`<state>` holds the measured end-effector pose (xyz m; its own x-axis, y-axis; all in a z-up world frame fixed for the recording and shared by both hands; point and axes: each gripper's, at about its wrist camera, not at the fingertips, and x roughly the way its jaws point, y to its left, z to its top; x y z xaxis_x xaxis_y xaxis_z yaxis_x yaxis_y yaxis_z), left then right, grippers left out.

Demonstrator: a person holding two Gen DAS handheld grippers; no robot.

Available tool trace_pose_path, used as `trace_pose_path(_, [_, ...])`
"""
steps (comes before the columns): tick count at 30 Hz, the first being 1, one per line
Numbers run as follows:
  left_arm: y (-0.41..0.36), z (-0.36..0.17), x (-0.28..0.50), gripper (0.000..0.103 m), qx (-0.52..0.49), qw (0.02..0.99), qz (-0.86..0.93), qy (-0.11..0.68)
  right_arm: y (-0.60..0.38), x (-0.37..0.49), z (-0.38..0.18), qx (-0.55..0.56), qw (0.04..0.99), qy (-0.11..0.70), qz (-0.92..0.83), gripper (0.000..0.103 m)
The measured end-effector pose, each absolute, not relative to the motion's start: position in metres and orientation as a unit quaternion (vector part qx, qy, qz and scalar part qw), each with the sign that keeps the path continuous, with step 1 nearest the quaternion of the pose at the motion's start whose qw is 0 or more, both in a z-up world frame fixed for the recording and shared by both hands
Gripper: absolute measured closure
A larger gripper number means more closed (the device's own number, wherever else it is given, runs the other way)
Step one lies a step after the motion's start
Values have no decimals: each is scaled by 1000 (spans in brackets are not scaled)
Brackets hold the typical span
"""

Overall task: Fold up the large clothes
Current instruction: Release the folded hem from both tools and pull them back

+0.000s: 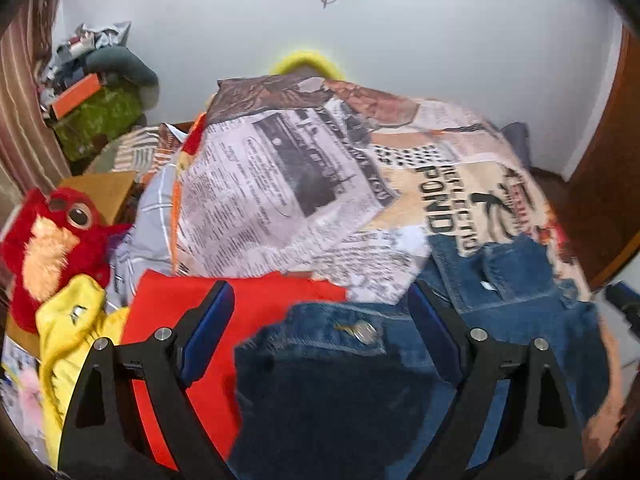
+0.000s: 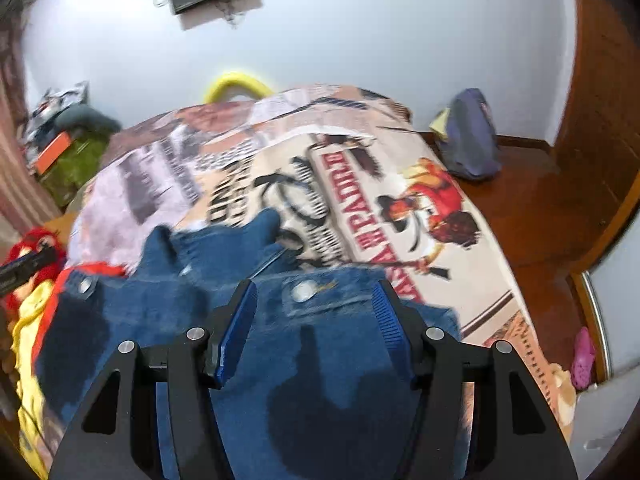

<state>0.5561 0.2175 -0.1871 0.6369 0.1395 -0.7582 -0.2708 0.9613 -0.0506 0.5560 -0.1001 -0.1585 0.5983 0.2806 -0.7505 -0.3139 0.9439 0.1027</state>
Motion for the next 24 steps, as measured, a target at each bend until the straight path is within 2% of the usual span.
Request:
trace_pose_path(8, [180, -215, 510, 15, -47, 889, 64, 451, -60, 491, -189, -77, 866, 433, 238, 46])
trace_pose_path(10, [170, -223, 498, 15, -46, 885, 49, 461, -53, 479, -198, -90, 858, 441, 248, 41])
trace_pose_path(11, [166, -227, 493, 15, -46, 883, 41, 466, -51, 475, -201, -98, 855, 443, 250, 35])
trace_pose_path(16, [153, -257, 469, 15, -24, 867, 37, 497, -54, 460, -225, -147, 842, 463, 234, 30])
trace_pose_path(18, [154, -265, 463, 15, -7, 865, 48, 500, -66, 458, -227, -134, 844, 468, 227, 21])
trace_pose_path(24, [174, -266, 436, 14, -7, 871, 67, 486, -120, 461, -232, -90, 839, 496, 204, 18])
